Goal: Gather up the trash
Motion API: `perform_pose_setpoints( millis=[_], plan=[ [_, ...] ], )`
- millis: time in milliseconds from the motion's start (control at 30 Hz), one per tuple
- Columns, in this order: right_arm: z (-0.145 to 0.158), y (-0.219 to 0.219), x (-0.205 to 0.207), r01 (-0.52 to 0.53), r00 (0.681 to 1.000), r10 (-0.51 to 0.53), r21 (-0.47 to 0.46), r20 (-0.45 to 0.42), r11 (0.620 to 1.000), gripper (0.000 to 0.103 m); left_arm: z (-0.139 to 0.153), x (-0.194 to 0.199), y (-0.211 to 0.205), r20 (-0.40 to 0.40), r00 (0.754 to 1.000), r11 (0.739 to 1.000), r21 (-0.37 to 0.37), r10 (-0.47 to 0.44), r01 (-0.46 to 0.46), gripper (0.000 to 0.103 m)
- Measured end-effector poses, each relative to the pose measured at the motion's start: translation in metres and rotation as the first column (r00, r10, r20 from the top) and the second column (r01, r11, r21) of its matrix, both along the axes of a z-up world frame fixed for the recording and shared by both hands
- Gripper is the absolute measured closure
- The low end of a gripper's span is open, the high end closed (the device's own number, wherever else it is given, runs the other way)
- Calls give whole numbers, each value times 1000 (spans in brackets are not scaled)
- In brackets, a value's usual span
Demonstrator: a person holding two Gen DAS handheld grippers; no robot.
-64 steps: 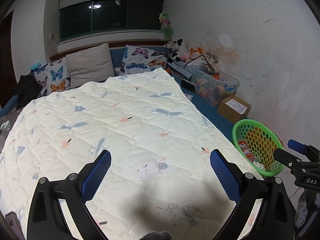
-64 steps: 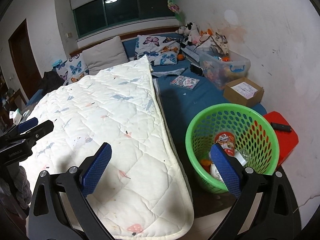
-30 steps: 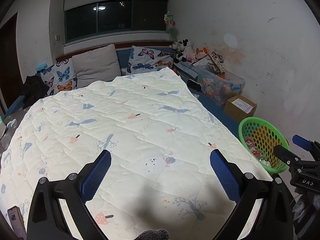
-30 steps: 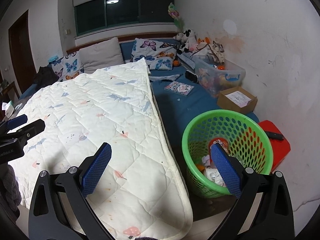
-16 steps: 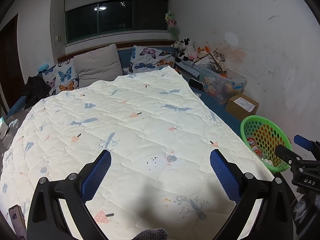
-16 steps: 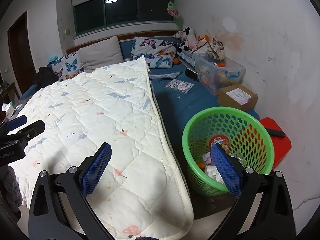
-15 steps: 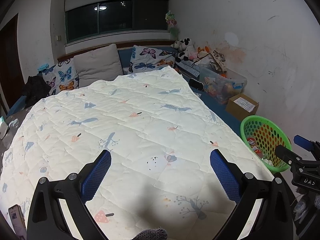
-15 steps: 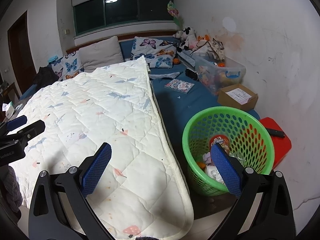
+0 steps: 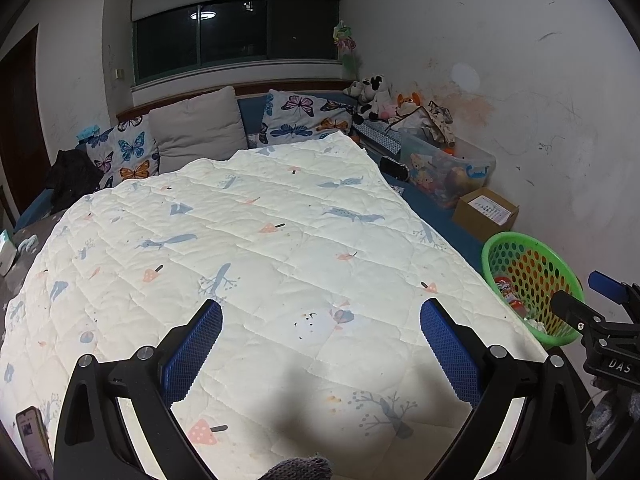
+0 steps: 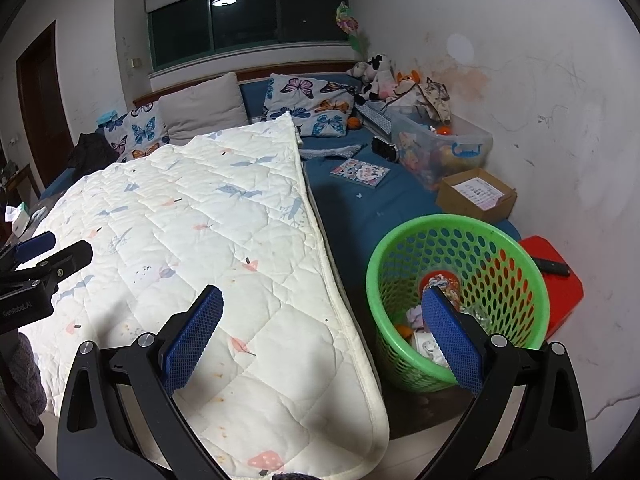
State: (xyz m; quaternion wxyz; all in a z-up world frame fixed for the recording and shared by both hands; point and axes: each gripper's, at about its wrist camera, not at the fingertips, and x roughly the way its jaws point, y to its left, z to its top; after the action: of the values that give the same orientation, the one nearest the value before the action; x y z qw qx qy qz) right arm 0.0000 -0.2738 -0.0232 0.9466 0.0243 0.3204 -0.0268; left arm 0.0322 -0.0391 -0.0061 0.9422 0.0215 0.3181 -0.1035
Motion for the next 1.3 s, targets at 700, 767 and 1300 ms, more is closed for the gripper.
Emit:
perform_pose_setpoints(
  millis=[700,767,1300],
  plan=[
    [2,6,3,-12,1000,12,3,2,1000,4,2,1,2,0,1000,1000,-6,16,-16,7],
    [1,6,3,-11,1000,11,4,3,1000,4,2,2,3,1,1000,1000,-6,20,-20,7],
    [2,9,3,-17,1000,17,-1,2,1000,4,1,4,5,-2,1000,1000,-15,21,-21,7]
  ],
)
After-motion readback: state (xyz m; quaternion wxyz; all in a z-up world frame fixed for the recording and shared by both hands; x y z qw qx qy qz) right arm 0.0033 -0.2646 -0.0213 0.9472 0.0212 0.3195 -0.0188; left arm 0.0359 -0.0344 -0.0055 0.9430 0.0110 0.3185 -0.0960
